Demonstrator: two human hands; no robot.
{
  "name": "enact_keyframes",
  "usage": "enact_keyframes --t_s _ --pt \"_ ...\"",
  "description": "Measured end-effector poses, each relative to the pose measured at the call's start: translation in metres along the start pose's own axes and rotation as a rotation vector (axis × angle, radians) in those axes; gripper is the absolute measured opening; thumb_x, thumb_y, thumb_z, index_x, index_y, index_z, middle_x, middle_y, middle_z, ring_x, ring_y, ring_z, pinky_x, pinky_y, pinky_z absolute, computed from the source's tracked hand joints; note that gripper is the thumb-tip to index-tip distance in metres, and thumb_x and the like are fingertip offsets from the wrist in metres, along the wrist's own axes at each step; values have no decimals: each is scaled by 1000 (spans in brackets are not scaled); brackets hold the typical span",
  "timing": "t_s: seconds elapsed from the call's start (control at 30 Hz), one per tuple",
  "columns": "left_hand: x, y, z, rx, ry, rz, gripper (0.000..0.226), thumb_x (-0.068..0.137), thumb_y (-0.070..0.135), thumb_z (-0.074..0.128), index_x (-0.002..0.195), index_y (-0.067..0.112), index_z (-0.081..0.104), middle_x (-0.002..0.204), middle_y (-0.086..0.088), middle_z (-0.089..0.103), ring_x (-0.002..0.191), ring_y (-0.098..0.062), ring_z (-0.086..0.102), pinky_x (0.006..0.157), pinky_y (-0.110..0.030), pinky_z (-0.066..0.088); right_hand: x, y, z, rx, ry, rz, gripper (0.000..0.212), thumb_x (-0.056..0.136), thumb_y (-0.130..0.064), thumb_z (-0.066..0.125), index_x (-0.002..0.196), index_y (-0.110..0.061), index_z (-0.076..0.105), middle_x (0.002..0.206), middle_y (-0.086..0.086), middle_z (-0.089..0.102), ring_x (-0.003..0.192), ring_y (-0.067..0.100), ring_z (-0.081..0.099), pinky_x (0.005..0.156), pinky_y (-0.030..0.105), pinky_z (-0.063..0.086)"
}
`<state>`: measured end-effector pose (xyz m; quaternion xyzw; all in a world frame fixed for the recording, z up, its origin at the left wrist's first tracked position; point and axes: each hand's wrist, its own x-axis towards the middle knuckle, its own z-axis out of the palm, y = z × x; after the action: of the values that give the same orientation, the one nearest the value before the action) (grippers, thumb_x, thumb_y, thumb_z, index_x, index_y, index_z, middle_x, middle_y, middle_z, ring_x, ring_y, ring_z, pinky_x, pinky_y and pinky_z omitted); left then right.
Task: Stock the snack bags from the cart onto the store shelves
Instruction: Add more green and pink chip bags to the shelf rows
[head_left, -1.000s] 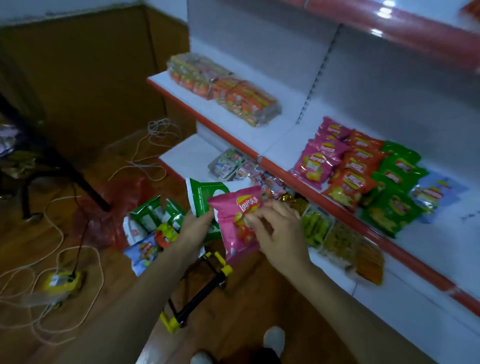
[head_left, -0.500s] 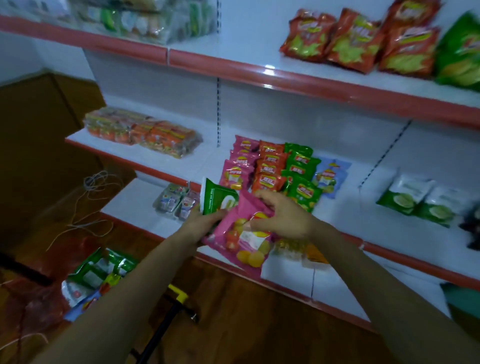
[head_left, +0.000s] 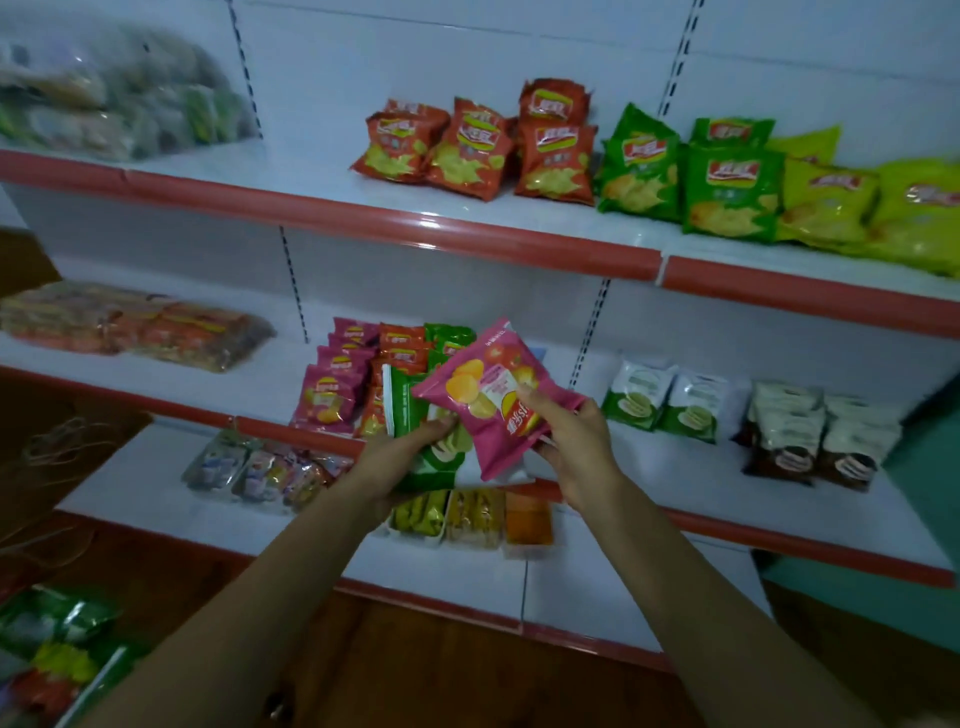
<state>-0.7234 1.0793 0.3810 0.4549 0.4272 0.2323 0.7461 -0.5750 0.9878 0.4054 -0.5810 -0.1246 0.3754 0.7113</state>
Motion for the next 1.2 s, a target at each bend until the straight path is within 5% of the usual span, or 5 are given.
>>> enact_keyframes --t_s 0.3,0.5,0.67,0.97,1.2 --pt "13 -39 75 -1 5 -60 59 72 27 76 120 3 53 109 -16 66 92 -29 65 69 -35 53 4 -19 -96 -468 24 -114 31 75 -21 79 87 -12 52 88 2 63 73 6 60 52 12 45" --pt "3 -37 53 38 125 7 33 84 18 66 112 8 50 101 -11 61 77 -19 58 59 -30 46 19 -20 -80 -731 -308 21 39 75 -23 80 104 -16 56 103 7 67 88 19 68 81 31 55" --pt "1 -26 -8 19 287 27 29 80 23 71 100 14 53 93 -7 63 95 -28 61 82 -39 53 31 12 -18 -642 -465 135 34 79 -18 74 111 -13 64 100 5 73 85 19 70 77 28 56" --pt "28 13 -155 -161 403 48 23 78 21 74 92 12 58 91 -10 69 79 -23 67 69 -35 59 65 64 131 -340 -692 356 28 84 -11 65 111 -11 62 102 9 71 83 19 69 79 33 57" --pt "78 58 -258 -180 432 31 38 78 25 75 109 9 59 97 -9 69 84 -22 67 71 -31 58 104 97 231 -170 -588 349 15 88 -9 60 102 -12 63 91 7 74 78 18 72 76 33 59"
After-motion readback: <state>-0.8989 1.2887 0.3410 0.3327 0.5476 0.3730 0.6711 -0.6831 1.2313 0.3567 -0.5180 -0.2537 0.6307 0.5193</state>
